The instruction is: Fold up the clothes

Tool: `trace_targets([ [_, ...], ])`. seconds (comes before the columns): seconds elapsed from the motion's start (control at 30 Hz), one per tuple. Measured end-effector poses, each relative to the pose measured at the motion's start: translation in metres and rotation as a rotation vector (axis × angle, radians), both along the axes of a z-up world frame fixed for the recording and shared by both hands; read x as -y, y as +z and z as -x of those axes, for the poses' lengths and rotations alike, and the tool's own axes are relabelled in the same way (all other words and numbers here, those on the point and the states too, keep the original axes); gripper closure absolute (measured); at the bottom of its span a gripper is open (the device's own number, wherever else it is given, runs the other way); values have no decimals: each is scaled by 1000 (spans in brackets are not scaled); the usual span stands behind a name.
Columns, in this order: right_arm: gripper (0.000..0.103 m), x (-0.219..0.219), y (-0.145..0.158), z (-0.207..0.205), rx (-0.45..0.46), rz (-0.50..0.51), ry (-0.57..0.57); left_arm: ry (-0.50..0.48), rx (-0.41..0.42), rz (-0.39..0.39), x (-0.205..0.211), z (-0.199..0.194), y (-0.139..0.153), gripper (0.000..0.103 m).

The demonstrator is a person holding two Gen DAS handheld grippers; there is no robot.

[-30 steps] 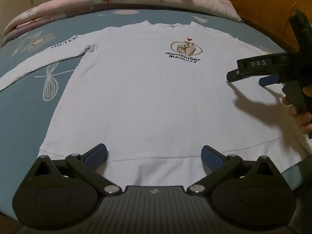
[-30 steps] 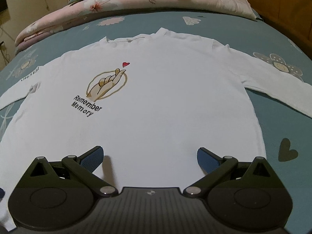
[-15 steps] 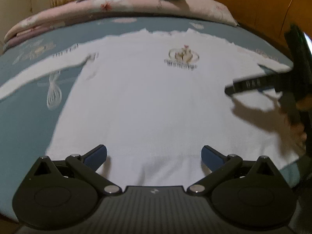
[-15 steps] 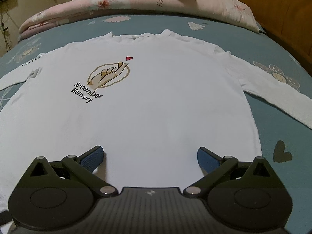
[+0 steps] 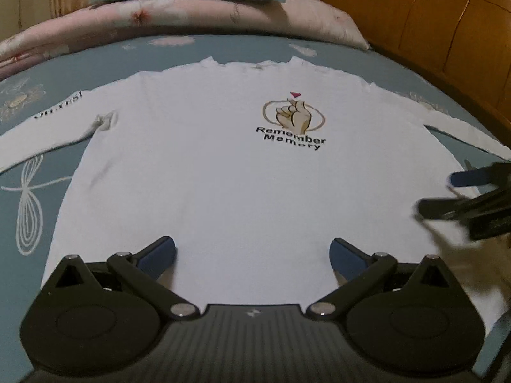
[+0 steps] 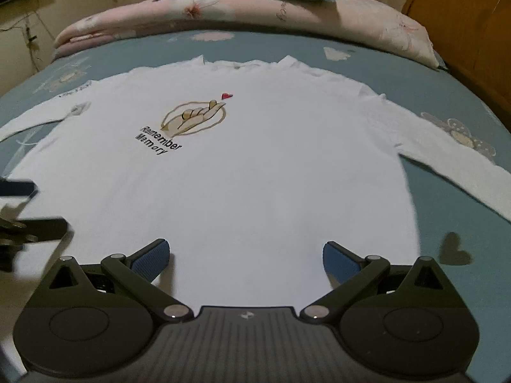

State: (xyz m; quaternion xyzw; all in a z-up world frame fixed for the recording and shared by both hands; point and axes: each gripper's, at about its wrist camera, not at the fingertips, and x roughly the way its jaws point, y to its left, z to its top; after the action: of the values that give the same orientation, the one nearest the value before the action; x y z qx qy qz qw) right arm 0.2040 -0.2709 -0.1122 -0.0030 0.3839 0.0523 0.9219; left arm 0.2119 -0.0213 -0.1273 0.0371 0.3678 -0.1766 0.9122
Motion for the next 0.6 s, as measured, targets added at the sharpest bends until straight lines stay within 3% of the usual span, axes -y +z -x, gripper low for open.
trace_targets([
  [0.17, 0, 14, 16, 23, 8, -124, 9, -16, -19, -21, 2, 3, 2, 1],
  [0.3, 0, 11, 7, 46, -10, -238, 7, -13, -28, -19, 1, 3, 2, 1],
  [0.4, 0, 12, -4, 58, -15, -200, -38, -19, -27, -17, 0, 3, 2, 1],
  [0.53, 0, 20, -9, 66, -12, -78, -120, -22, -42, -22, 0, 3, 3, 1],
  [0.6, 0, 25, -9, 71, -13, -73, -141, -30, -53, -29, 0, 3, 3, 1],
])
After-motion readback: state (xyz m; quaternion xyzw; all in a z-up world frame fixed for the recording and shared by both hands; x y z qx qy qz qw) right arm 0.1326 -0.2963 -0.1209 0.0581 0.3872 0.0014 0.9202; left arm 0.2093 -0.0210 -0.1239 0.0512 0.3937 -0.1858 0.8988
